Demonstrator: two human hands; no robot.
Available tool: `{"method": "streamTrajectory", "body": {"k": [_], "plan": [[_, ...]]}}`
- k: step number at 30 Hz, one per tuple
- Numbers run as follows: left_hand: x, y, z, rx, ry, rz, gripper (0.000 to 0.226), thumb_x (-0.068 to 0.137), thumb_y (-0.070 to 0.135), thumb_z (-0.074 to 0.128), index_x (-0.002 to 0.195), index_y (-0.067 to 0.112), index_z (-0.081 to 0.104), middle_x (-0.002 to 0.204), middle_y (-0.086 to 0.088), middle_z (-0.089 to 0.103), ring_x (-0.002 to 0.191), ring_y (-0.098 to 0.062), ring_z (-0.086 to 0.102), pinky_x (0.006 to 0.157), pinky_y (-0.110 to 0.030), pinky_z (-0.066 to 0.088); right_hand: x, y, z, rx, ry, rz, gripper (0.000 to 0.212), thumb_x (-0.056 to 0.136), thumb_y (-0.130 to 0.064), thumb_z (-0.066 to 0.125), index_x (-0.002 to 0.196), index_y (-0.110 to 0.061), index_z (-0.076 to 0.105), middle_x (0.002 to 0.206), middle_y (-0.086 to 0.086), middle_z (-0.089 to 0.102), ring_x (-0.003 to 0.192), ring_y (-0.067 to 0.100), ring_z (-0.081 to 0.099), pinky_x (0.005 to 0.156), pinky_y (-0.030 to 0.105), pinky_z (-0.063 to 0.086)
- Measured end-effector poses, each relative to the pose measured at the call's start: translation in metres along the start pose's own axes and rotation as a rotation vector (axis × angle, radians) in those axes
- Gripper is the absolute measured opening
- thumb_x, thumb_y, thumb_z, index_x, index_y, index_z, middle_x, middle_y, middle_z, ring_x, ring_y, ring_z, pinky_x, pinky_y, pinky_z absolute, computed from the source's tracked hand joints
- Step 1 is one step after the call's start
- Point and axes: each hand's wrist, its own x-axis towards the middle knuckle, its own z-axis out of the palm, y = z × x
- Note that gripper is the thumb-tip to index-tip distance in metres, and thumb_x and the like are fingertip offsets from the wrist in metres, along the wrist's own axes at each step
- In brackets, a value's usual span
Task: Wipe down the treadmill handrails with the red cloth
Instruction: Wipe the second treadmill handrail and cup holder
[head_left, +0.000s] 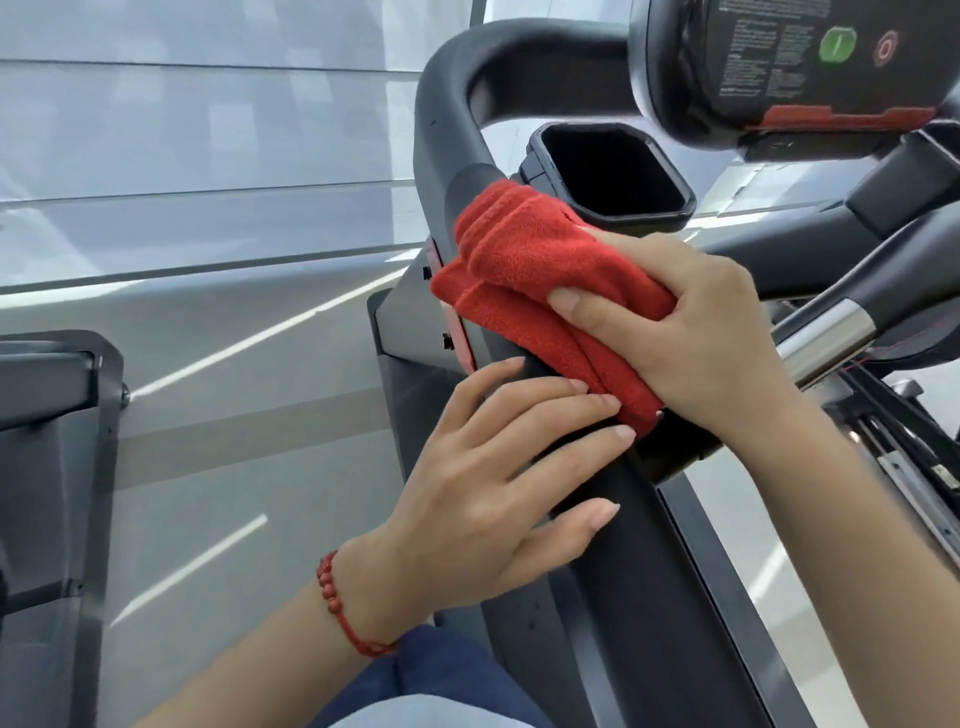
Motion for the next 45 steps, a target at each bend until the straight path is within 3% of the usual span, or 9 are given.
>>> {"method": "streamTrajectory", "body": {"k": [7,22,27,30,36,40,45], "plan": [[0.001,-0.016,-0.002,-0.039,-0.046,0.023,0.029,0.098,0.028,0.040,0.108,0.015,0.064,0.119,-0.009,0.062,0.116,-0.026,0.053,0.098,-0.047,0.040,0.021,-0.003,0.008,-0.052,0.033,0.029,0.041,0.074,-0.049,0.066,0.113,-0.038,0.062,0.085,-0.005,0.063,0.077,0.002,0.057,0.074,0.009,0.039],[0.007,-0.041,-0.003,-0.079,-0.077,0.105,0.032,0.098,0.029,0.038,0.108,0.015,0.065,0.118,-0.009,0.064,0.114,-0.022,0.055,0.101,-0.046,0.037,0.058,-0.005,0.020,-0.097,0.051,0.066,0.043,0.076,-0.049,0.066,0.115,-0.033,0.063,0.086,0.001,0.064,0.077,0.007,0.057,0.078,0.019,0.044],[0.009,-0.044,-0.005,-0.098,-0.089,0.114,0.035,0.098,0.030,0.038,0.105,0.013,0.068,0.118,-0.010,0.064,0.115,-0.022,0.055,0.101,-0.046,0.038,0.049,-0.005,0.012,-0.107,0.004,0.042,0.043,0.075,-0.047,0.067,0.116,-0.031,0.062,0.085,-0.002,0.062,0.077,0.004,0.057,0.076,0.010,0.039],[0.014,-0.051,-0.006,-0.109,-0.077,0.094,0.033,0.099,0.031,0.038,0.109,0.013,0.063,0.119,-0.011,0.063,0.114,-0.024,0.056,0.098,-0.047,0.040,0.045,-0.007,0.006,-0.066,-0.023,0.062,0.043,0.073,-0.045,0.068,0.114,-0.032,0.063,0.087,-0.003,0.063,0.079,0.004,0.059,0.077,0.012,0.041],[0.027,-0.071,-0.005,-0.127,-0.017,0.055,0.028,0.098,0.028,0.041,0.110,0.011,0.060,0.118,-0.010,0.061,0.110,-0.025,0.055,0.095,-0.048,0.041,0.065,-0.007,0.019,-0.112,0.042,0.078,0.043,0.074,-0.049,0.066,0.114,-0.036,0.062,0.091,-0.002,0.064,0.082,0.006,0.060,0.081,0.018,0.044],[0.034,-0.075,-0.005,-0.133,-0.018,0.077,0.028,0.098,0.027,0.041,0.109,0.011,0.061,0.113,-0.010,0.064,0.105,-0.023,0.057,0.095,-0.047,0.041,0.062,-0.004,0.012,-0.122,0.049,0.065,0.042,0.075,-0.045,0.069,0.114,-0.032,0.063,0.089,-0.003,0.063,0.081,0.005,0.059,0.078,0.011,0.041],[0.041,-0.087,-0.004,-0.124,-0.040,0.048,0.027,0.098,0.028,0.042,0.111,0.012,0.059,0.119,-0.007,0.058,0.114,-0.023,0.054,0.099,-0.046,0.038,0.061,0.008,-0.002,-0.273,0.265,0.114,0.048,0.075,-0.046,0.067,0.120,-0.030,0.060,0.099,0.002,0.063,0.090,0.012,0.059,0.086,0.023,0.044]]}}
